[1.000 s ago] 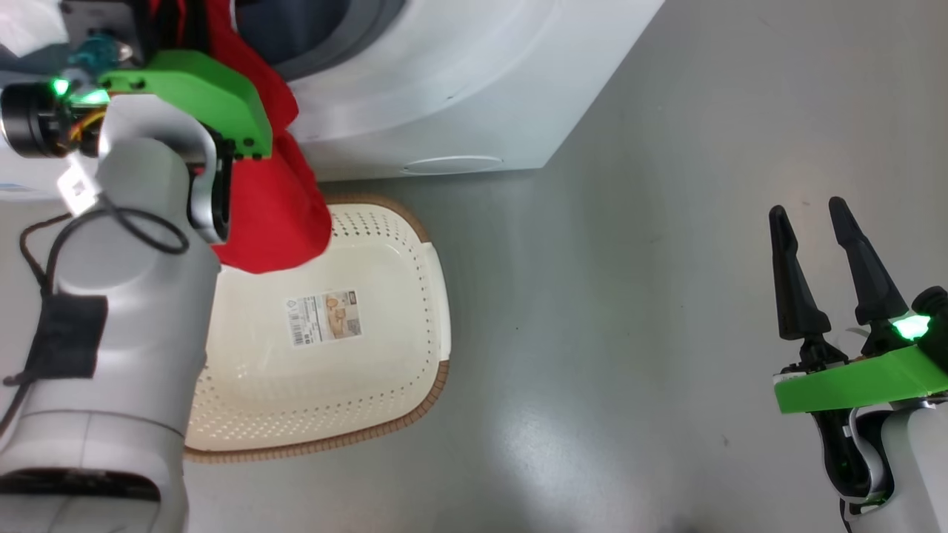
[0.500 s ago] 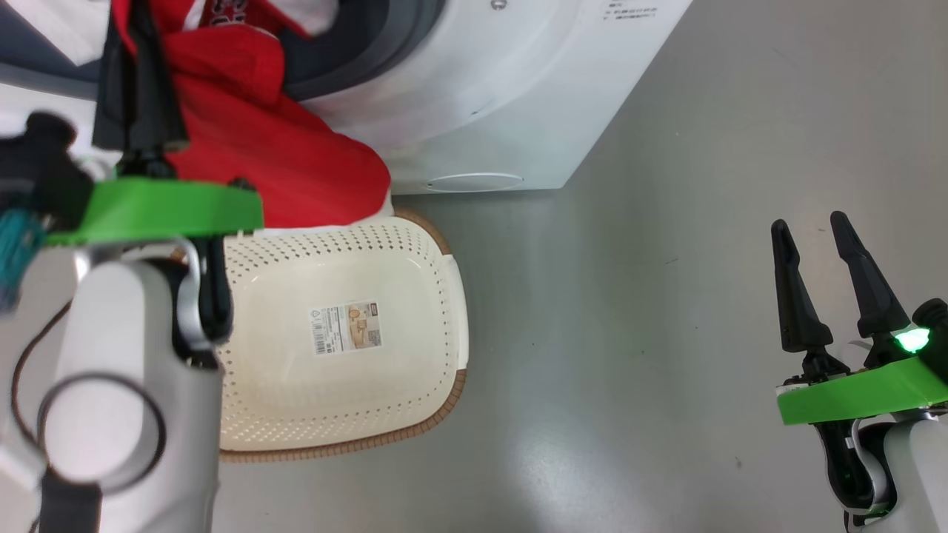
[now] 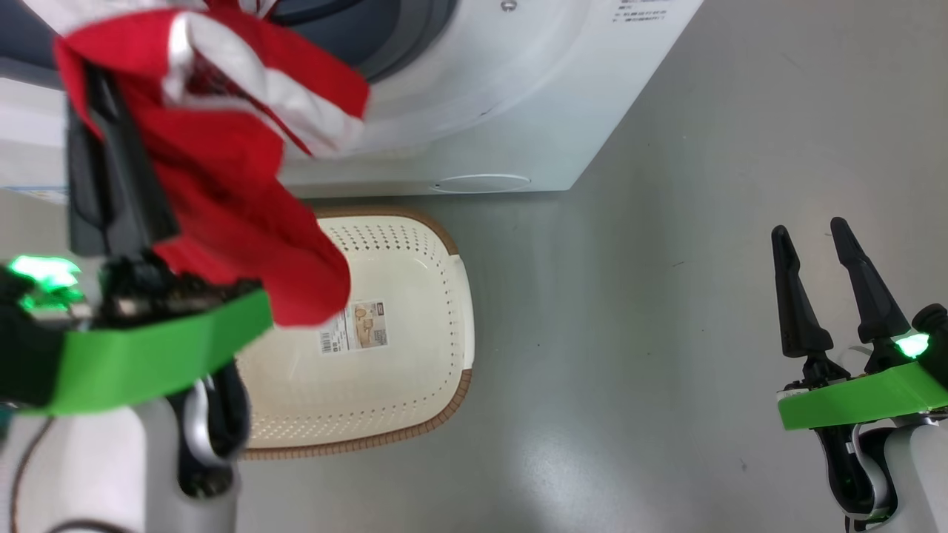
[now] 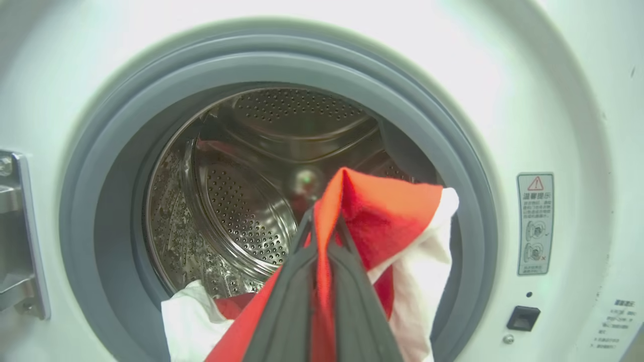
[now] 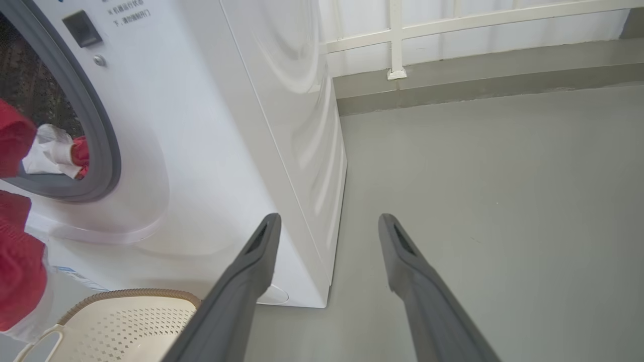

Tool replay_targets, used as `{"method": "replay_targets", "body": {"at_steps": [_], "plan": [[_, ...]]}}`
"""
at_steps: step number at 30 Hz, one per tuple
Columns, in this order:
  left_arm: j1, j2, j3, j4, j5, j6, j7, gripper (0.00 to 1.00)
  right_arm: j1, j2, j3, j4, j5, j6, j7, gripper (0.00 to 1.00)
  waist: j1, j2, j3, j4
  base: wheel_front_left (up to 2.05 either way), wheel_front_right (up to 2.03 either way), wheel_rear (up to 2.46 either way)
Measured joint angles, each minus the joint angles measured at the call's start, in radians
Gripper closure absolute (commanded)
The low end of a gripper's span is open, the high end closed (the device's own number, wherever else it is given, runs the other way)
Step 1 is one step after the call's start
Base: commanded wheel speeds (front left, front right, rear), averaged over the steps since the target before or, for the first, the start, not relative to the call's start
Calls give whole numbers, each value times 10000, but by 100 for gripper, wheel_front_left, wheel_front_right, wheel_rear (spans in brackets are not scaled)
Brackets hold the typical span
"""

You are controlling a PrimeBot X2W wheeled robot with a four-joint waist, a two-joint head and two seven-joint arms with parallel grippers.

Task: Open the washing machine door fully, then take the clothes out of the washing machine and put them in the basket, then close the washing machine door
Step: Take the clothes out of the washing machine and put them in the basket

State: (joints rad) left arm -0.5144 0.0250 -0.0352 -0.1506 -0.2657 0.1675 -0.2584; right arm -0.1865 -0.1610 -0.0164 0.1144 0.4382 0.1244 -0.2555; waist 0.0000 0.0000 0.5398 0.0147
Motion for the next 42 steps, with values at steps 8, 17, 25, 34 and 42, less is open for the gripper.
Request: {"method": "replay_targets", "body": {"at_steps": [8,17,25,34,42], "plan": [[1055,13,-550,727,-489,270,4,100,-14,6,44,-8,0,0,0,0,1,0,135,-51,0,0,0],[1209,33,-504,3496,-970,46,6,100,-69,2,31,-61,0,0,2,0,0,0,530,-133,0,0,0],[172,29,-433,6706,-957,-568,15,100,-477,-19,56,-146,2,0,0,0,0,0,1050,-282,0,0,0],[-1086,8,-527,9616,-953,-991,15,100,-623,-15,94,-180,4,0,0,0,0,0,1648,-560,0,0,0],[-2141,-6,-546,11436,-640,-1081,15,100,-870,-13,109,-297,13,0,0,0,0,0,2218,-776,0,0,0]]}}
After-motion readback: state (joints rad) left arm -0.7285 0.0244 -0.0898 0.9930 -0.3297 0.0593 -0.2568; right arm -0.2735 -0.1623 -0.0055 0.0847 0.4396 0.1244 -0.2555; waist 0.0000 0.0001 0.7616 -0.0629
